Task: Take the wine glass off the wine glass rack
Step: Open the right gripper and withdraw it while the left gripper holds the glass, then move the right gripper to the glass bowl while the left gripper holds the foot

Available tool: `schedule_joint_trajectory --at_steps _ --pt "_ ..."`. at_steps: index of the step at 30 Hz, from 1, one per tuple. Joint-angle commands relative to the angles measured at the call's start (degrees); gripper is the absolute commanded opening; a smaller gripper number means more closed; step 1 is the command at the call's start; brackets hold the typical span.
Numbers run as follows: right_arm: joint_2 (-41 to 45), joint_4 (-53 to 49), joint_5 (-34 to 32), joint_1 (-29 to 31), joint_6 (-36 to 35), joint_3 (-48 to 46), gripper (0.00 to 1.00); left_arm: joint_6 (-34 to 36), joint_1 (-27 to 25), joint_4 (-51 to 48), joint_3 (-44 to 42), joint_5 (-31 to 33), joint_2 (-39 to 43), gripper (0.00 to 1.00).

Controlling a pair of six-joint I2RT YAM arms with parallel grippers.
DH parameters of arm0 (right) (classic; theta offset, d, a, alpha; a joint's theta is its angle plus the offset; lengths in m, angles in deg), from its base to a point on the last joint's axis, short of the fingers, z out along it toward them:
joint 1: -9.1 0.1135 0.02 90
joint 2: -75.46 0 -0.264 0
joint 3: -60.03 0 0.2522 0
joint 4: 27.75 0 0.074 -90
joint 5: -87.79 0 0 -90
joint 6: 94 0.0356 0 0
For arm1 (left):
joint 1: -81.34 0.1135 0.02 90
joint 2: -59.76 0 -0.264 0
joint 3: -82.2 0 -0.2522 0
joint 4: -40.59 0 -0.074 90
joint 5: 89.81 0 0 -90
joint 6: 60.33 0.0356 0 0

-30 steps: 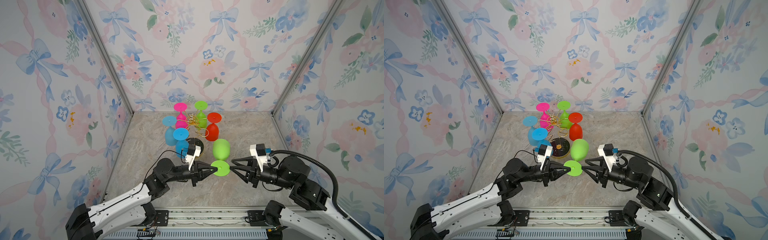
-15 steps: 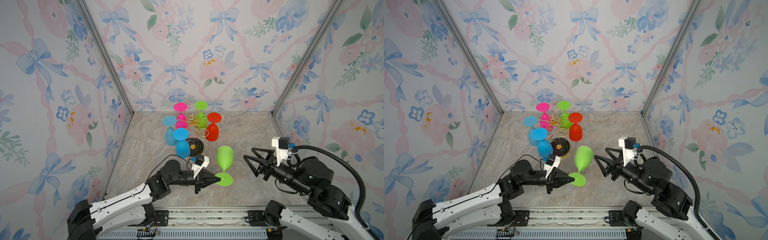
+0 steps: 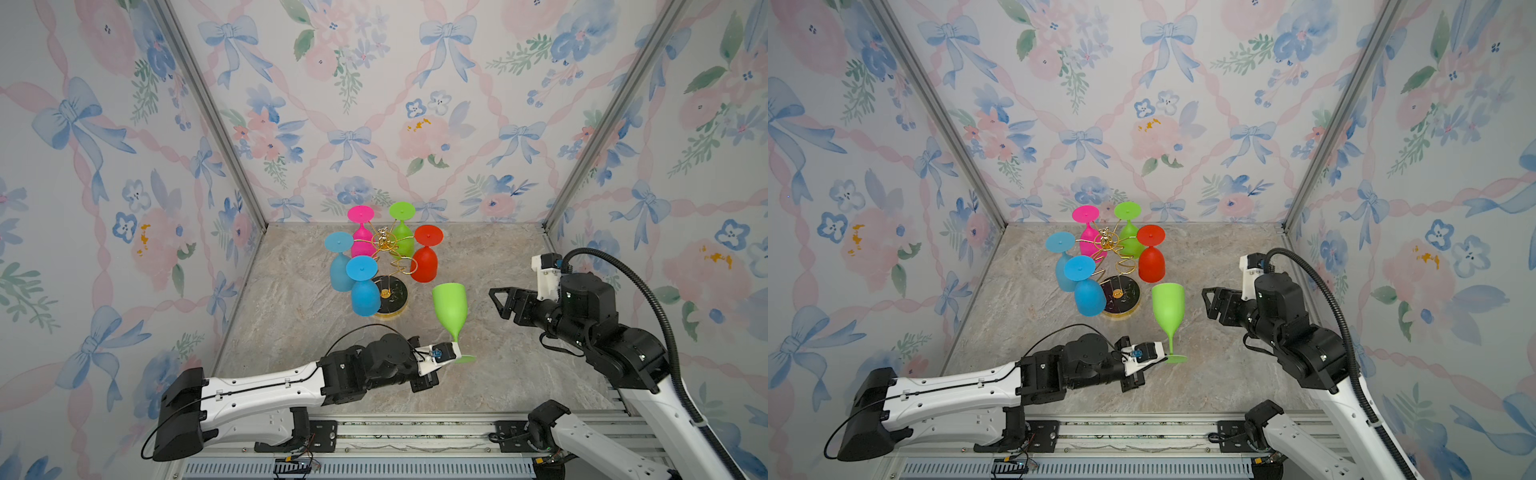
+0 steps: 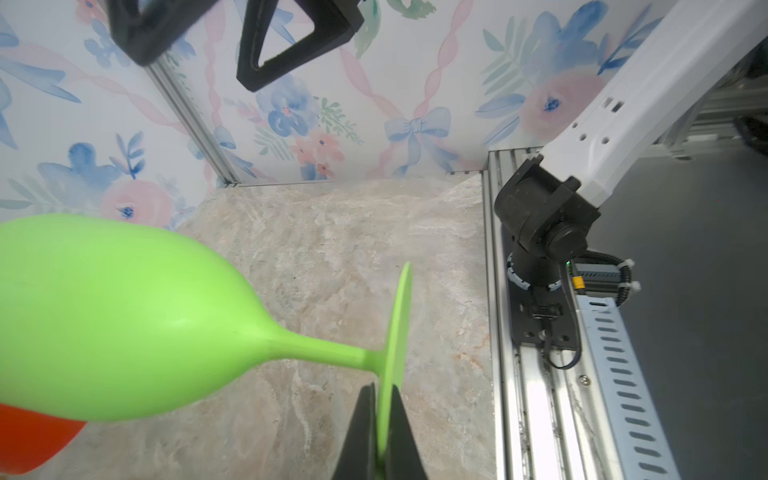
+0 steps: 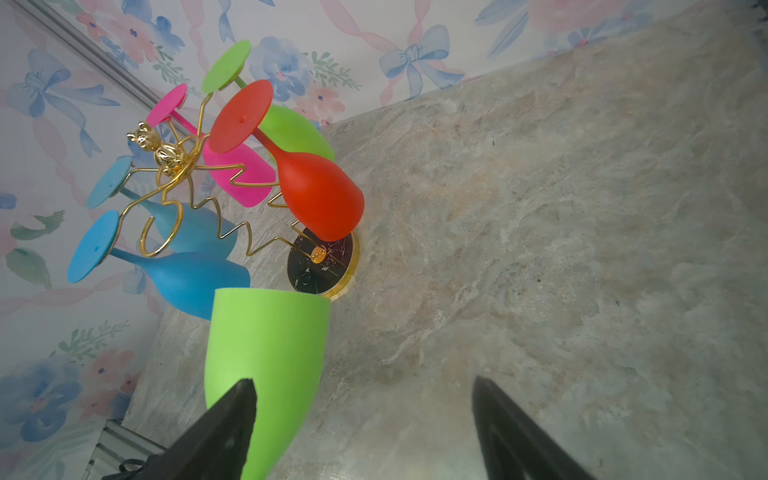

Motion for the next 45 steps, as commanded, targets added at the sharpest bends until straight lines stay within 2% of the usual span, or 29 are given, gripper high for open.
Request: schedule_joint_trajectory --at_steps 1,6,9,18,25,28,45 --pt "-1.9 -0.1 13.6 -5.7 2.4 2.5 0.81 11.0 -3.3 0.7 -0.2 15.7 -2.4 0.0" --pt "-7.1 -4.0 15.9 -6.1 0.7 3.9 0.77 22.2 -9.0 6.3 -3.1 29.2 -8.0 0.0" --pt "-8.0 -6.9 16.3 -6.1 -0.1 5.9 0.76 26.5 -9.5 9.6 -3.8 33.4 -11.1 0.0" --pt "-11.3 -12.3 19.1 -5.4 -1.3 9.0 0.72 39.0 -9.4 18.5 -9.2 38.5 -16.2 0.0" --pt "-15.5 -12.6 19.5 -1.9 -2.1 10.0 0.65 45.5 -9.5 25.4 -11.3 44.9 -22.1 0.0" --pt "-17.9 -13.4 19.8 -0.3 -3.3 11.8 0.63 49.6 -9.5 31.5 -12.4 47.1 -23.7 0.0" --pt "-27.5 -17.3 20.5 0.8 -8.3 16.2 0.41 55.3 -9.4 40.8 -12.5 52.5 -29.9 0.0"
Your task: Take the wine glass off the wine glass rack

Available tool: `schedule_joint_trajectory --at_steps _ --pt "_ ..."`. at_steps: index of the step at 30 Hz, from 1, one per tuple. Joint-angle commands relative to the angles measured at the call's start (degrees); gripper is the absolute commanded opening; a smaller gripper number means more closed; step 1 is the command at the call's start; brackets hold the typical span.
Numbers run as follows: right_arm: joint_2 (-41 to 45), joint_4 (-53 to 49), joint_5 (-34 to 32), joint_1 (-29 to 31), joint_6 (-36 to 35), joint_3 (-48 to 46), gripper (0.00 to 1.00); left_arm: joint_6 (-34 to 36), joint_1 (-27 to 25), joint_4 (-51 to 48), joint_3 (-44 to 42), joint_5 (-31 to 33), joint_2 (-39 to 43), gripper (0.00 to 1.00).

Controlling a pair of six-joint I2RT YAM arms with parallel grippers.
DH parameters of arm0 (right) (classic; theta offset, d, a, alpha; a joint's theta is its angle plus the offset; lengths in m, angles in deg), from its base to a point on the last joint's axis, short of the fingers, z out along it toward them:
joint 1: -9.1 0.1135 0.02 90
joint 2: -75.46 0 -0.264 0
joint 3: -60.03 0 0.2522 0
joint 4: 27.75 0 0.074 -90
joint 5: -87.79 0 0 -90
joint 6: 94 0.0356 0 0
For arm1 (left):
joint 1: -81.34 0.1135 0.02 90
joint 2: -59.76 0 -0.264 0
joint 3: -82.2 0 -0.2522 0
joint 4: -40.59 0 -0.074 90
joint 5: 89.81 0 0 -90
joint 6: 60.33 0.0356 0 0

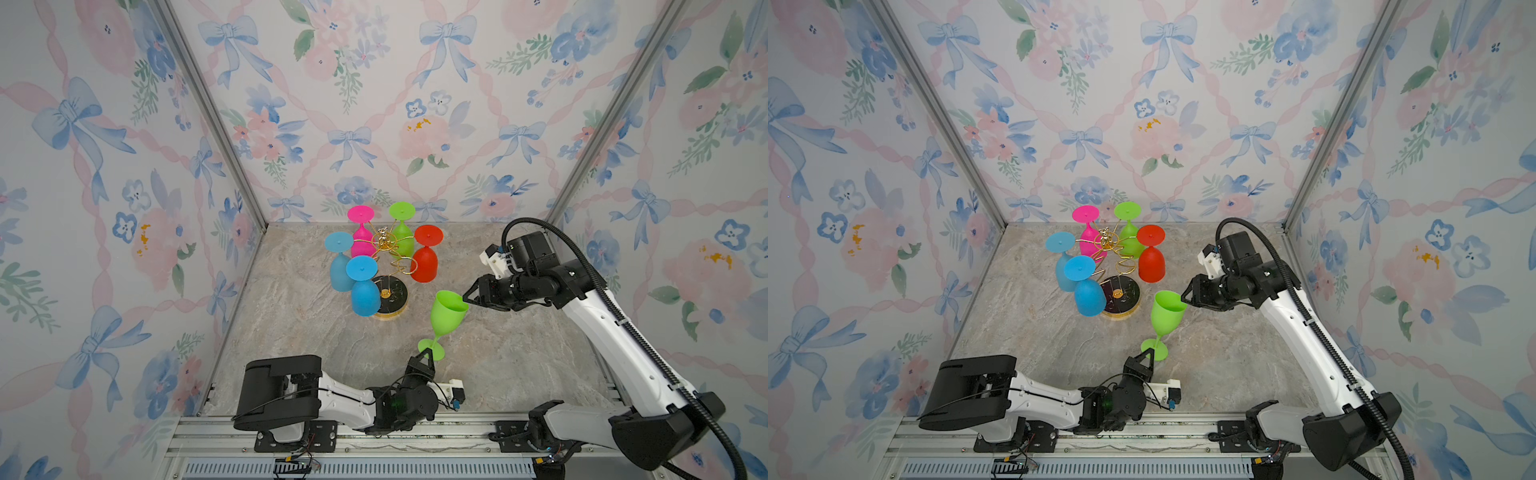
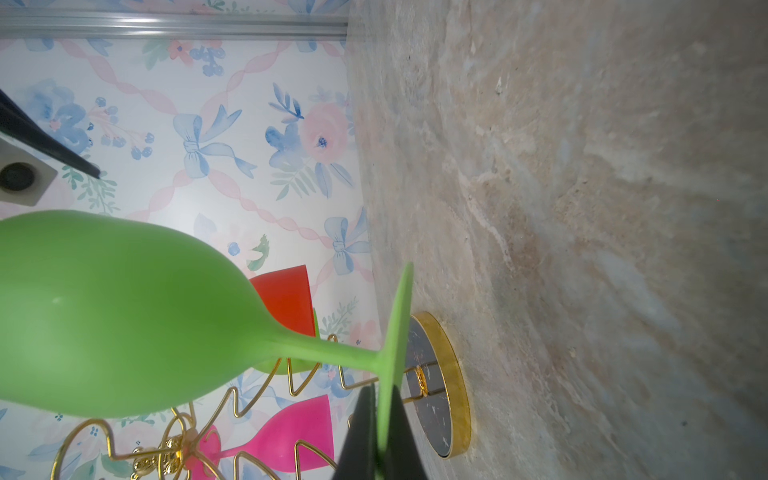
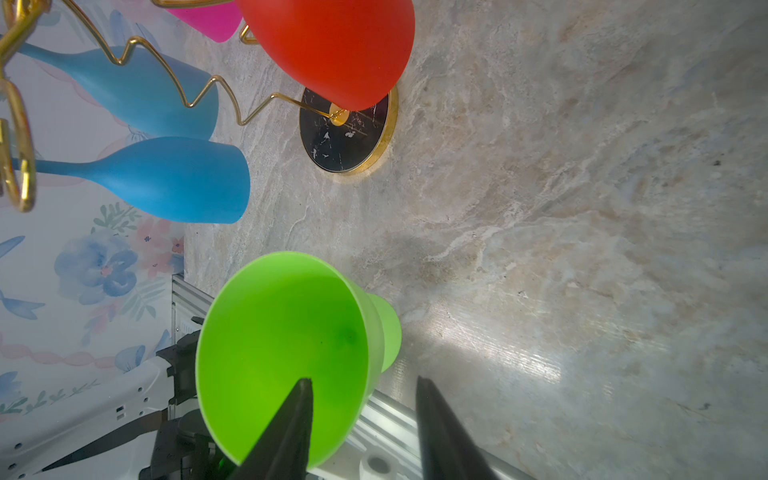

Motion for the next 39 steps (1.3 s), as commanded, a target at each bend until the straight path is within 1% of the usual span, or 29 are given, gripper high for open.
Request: schedule_joint_trajectory --at_steps 1,7,16,22,31,39 --pt "-1.1 -2.7 1.1 0.6 -1.5 2.3 0.4 1.4 0.0 3.4 -0.1 2.0 -0.9 0.0" --pt "-2.8 -4.7 1.5 0.6 -2.6 2.7 0.37 5.0 0.0 7.0 0.3 4.4 -3.5 0.0" --pt "-4.3 -6.1 3.0 0.8 -2.4 3.6 0.3 6.0 0.0 7.4 1.3 6.2 -4.6 0.0" --pt "-5.2 -6.9 3.1 1.8 -2.4 3.6 0.27 6.3 0.0 7.4 1.6 6.8 -5.1 0.0" --pt "-6.1 -7.7 3.2 2.0 -2.5 4.4 0.18 7.0 0.0 7.4 1.9 7.5 -5.7 0.0" --pt "-6.7 -7.5 4.2 2.1 -2.8 3.1 0.11 7.0 0.0 7.4 1.9 7.6 -5.3 0.0"
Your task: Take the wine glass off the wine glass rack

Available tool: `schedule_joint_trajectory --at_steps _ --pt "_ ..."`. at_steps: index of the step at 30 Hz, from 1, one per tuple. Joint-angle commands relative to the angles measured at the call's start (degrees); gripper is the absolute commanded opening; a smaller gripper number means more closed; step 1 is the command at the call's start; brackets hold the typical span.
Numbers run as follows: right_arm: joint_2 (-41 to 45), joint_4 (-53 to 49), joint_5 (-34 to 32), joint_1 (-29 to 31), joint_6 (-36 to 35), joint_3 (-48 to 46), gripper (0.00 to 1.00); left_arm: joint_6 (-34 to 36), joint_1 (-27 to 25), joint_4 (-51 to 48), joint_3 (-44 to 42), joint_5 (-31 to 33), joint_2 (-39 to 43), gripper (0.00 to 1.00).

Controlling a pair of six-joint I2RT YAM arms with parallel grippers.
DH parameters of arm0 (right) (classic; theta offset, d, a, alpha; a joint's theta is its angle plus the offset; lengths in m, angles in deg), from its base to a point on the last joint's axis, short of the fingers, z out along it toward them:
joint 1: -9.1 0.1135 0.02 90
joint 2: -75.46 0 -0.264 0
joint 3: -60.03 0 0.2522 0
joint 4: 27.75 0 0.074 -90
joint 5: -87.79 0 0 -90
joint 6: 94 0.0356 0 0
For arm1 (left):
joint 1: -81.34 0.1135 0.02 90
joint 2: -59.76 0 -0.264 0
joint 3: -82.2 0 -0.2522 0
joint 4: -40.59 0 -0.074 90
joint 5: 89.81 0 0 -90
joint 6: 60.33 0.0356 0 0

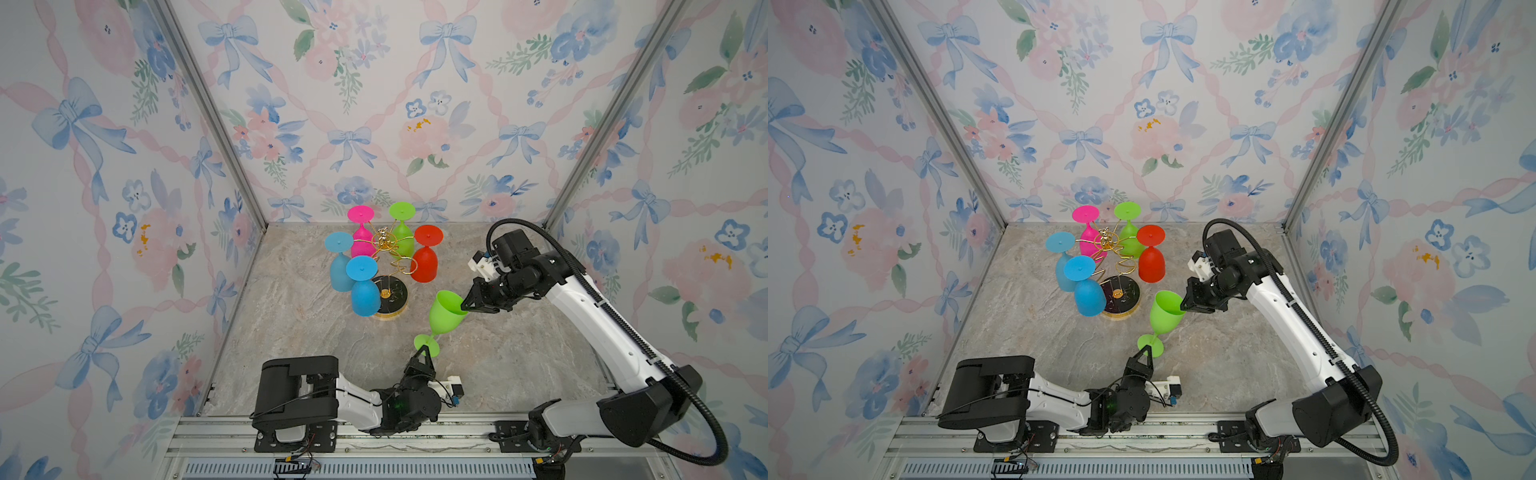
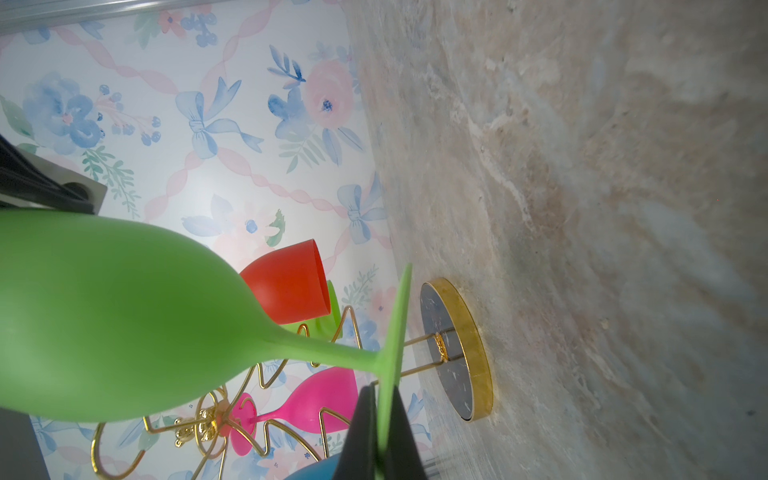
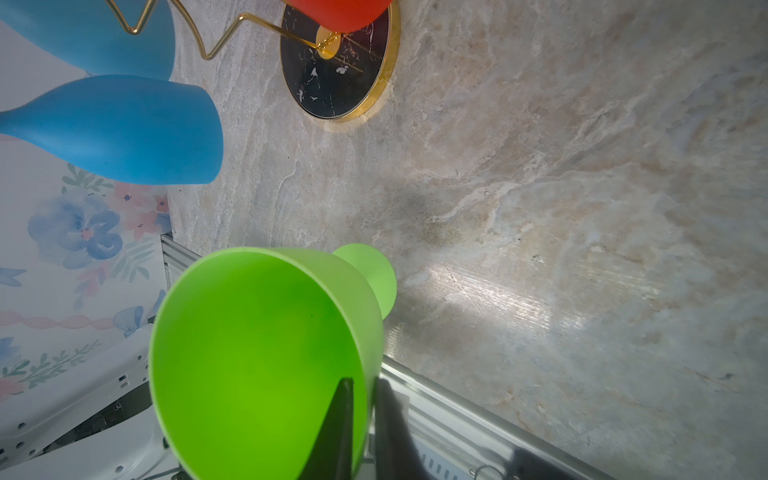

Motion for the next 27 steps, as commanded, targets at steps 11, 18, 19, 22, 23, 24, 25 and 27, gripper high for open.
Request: schedule_joint_trajectory --at_steps 11,18,19,22,23,24,25,27 --pt "-1.0 -3.6 0.2 0.6 -1.1 1.6 0.05 -0.2 0.0 1.6 1.0 0.5 -0.6 0.2" --pt "-0.3 -3.8 -2.0 -0.2 -0.6 1.8 0.02 -2.2 -0.3 1.5 0.8 -0.6 0.9 0.29" --pt "0.0 -3.6 -2.3 -0.4 -0.3 1.8 0.02 -2.7 -0.3 1.5 0.8 -0.8 1.0 0.32" --pt "1.0 -2.0 -2.8 -1.3 0.6 1.2 0.0 -3.9 -0.5 1.3 1.0 -1.0 1.3 0.42" --pt "1.4 -1.3 -3.0 -1.7 1.0 0.8 0.0 -4.5 -0.6 1.3 1.1 -1.1 1.3 0.45" --pt "1.7 -0.6 -3.2 -2.1 1.4 0.5 0.0 -5.1 -0.6 1.2 1.3 -1.1 1.4 0.48" --pt "2.1 0.1 -3.4 -2.5 1.8 0.4 0.0 -5.8 -0.6 1.1 1.5 -1.2 1.6 0.5" --pt "2.7 1.2 -3.9 -3.2 2.4 0.1 0.0 -7.3 -0.8 0.8 1.7 -1.4 2.1 0.55"
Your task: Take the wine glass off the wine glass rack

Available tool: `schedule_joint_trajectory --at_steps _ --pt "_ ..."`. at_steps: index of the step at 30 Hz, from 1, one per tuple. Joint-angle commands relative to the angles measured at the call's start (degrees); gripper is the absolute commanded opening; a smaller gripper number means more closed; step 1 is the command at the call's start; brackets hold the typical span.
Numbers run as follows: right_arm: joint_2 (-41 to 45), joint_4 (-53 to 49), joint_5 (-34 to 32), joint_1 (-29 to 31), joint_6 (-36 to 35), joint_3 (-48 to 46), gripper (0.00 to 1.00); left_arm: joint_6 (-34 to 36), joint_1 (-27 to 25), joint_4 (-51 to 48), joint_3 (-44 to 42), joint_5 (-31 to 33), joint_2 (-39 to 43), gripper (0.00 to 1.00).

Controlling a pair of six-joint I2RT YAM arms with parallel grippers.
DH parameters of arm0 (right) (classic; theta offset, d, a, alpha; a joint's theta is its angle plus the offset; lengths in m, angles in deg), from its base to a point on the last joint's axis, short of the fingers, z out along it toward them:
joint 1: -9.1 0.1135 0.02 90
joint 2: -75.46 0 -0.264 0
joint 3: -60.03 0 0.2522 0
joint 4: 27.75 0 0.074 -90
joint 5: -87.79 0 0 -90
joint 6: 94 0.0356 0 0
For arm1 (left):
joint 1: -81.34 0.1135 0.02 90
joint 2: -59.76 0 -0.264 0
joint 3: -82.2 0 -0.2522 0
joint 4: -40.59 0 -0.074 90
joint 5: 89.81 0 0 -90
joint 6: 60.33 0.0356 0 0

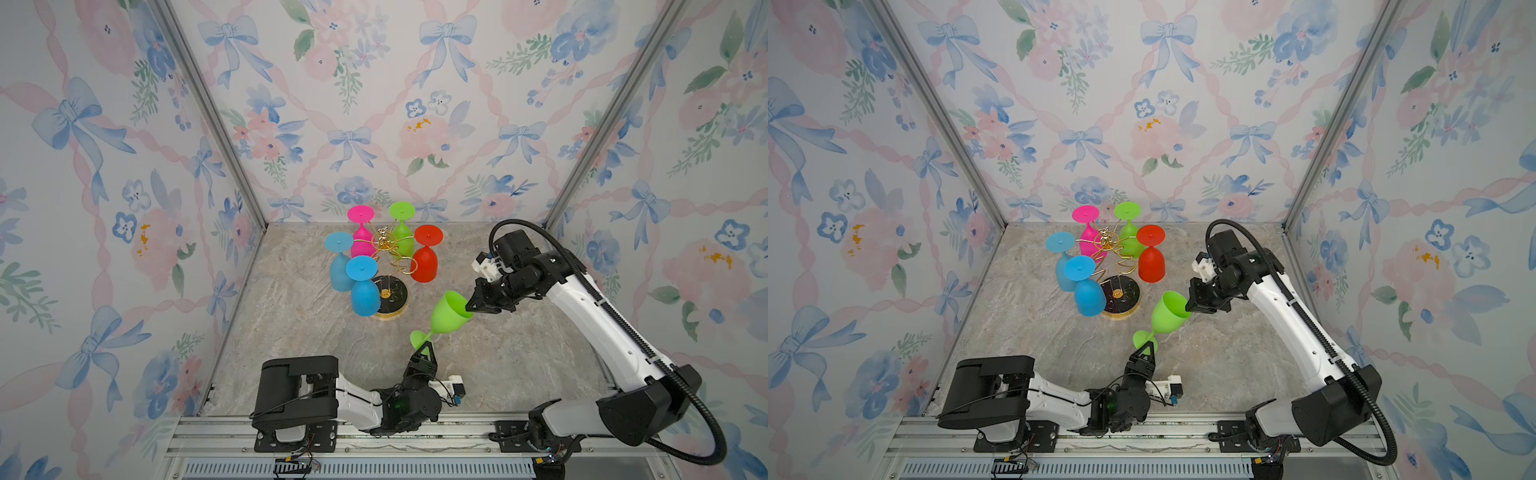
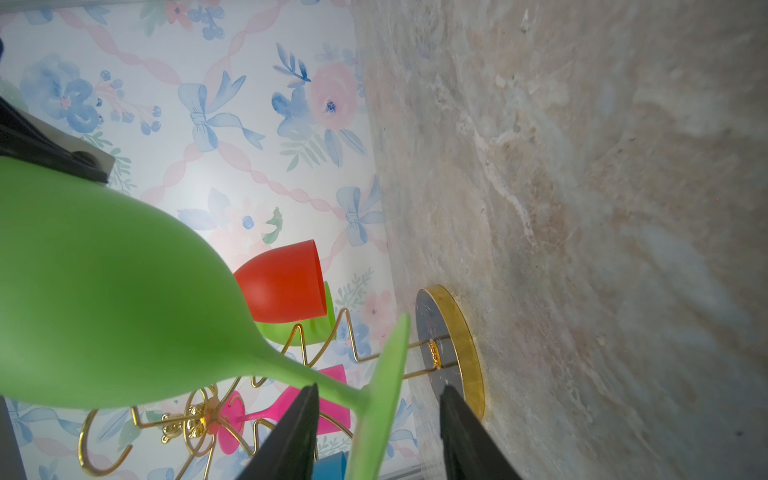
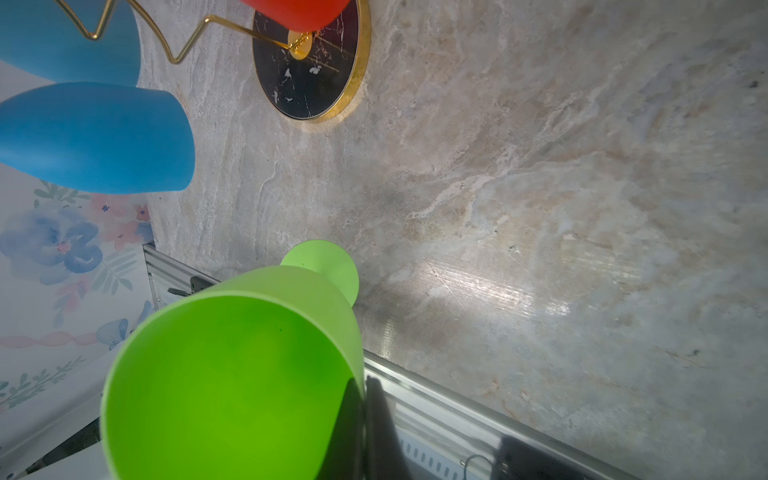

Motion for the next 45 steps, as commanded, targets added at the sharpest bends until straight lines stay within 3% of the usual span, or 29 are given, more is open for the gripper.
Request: schedule_joint_trajectory --at_steps 1,7,14,17,22,27,35,45 --pt "2.2 2.3 -1.8 -1.3 1.6 0.4 0.0 -4.1 -0.5 0.2 1.4 -0.8 2.4 0.56" --pt "2.5 3.1 -6.6 -2.3 0.2 2.5 0.0 -14.9 -0.5 -9.9 3.7 -4.2 6.5 0.62" --pt "0.9 1.1 -19.0 -2.9 -6.5 6.5 0.0 -35.3 0.1 -31.2 10.0 -16.9 14.2 0.66" --pt "-0.2 1.3 -24.4 -3.1 -8.8 7.3 0.0 -43.2 2.1 -37.0 12.8 -23.6 18.8 0.69" --pt "-2.4 3.9 -30.3 -3.3 -10.3 6.5 0.0 -49.9 8.1 -39.1 14.3 -31.9 27.1 0.77" --pt "-4.8 6.5 -33.3 -4.6 -11.7 7.1 0.0 -56.1 11.7 -43.3 16.0 -30.9 33.4 0.77" --pt "-8.8 9.4 -33.2 -8.5 -12.8 10.9 0.0 -68.9 14.6 -50.8 10.4 -28.9 47.4 0.8" --pt "-22.3 9.0 -33.5 -10.1 -13.9 23.5 0.0 -79.1 21.9 -63.7 7.5 -29.7 59.8 0.79"
